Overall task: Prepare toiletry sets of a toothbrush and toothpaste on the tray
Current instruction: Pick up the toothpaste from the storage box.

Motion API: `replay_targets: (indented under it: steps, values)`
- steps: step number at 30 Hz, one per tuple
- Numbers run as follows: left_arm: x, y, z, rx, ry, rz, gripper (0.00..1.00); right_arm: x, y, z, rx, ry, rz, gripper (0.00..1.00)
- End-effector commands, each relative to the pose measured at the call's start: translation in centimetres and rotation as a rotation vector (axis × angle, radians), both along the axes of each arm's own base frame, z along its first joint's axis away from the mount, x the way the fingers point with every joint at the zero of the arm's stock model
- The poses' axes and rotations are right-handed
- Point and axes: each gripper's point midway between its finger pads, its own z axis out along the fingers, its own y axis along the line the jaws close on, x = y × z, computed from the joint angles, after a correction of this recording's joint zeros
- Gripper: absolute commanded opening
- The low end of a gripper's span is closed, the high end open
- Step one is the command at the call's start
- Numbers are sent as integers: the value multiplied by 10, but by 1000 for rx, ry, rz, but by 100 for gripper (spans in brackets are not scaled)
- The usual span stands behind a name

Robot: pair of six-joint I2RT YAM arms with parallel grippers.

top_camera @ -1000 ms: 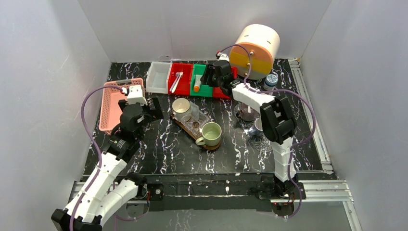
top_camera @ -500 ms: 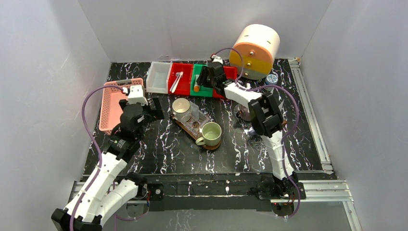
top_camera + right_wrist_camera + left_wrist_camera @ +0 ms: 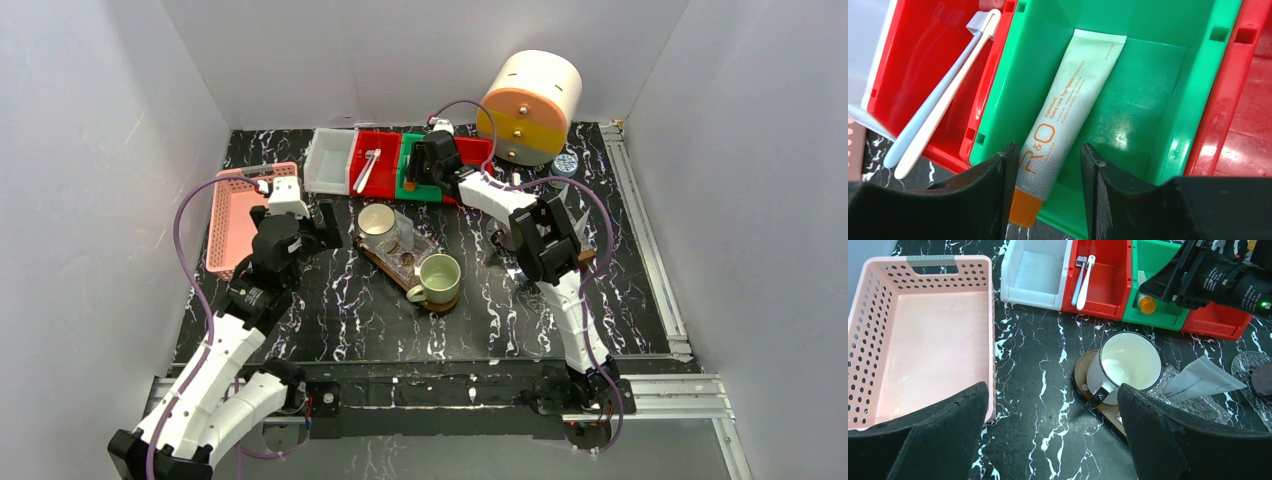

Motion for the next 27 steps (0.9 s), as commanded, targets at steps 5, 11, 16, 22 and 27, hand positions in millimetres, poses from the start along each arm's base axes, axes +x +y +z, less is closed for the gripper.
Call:
replay_targets:
  steps: [5,11,16,22,27]
  values:
    - [3,1,1,-3,-8,9,98,-6,-35,-16,-213,29,-54,55]
    - [3,3,1,-1,-8,13,98,-6,-47,1,-317,-48,-124,55]
    - [3,3,1,-1,-10,14,98,-9,-35,26,-254,-83,-74,55]
    - [3,3,2,-2,-11,14,98,-14,-16,16,-204,-47,8,58]
    - [2,3,2,-2,-13,12,98,-14,-9,-2,-182,-14,20,58]
